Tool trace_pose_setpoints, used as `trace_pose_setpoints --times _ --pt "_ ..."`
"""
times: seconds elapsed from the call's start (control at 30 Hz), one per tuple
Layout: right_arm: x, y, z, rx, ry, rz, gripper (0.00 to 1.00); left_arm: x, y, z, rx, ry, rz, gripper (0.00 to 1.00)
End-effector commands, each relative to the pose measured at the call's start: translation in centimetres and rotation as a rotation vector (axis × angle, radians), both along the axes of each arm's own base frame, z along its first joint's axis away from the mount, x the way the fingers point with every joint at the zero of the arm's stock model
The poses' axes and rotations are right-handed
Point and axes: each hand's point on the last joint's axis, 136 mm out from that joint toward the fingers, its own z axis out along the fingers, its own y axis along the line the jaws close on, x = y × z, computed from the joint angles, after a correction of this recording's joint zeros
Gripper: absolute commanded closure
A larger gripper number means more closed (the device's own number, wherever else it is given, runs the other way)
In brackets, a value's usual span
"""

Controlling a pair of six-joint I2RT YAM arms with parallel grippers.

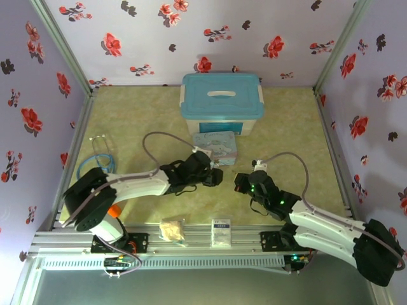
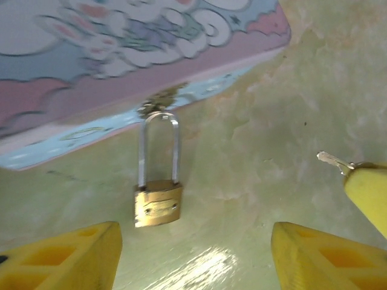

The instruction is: Unlock a padlock with a key

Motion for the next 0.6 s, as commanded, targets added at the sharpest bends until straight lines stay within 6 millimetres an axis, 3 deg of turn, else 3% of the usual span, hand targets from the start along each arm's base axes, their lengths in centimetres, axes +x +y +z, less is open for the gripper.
trace_pose_setpoints --times 0.0,0.23,0.57 --pt "0.1 -1.6 -0.3 -0.03 0.003 -0.063 1.0 1.2 -0.2 -1.4 0.09 -0.051 0.013 0.35" --pt "-0.6 -1.7 -0.2 0.002 -0.001 -0.047 1.0 2.8 0.1 -2.5 0.126 -0.103 0.059 0.39" --pt "-0.7 -1.5 -0.3 0.015 -0.002 -0.039 1.0 2.6 -0.5 -5.2 0.1 -0.049 0.019 0.51"
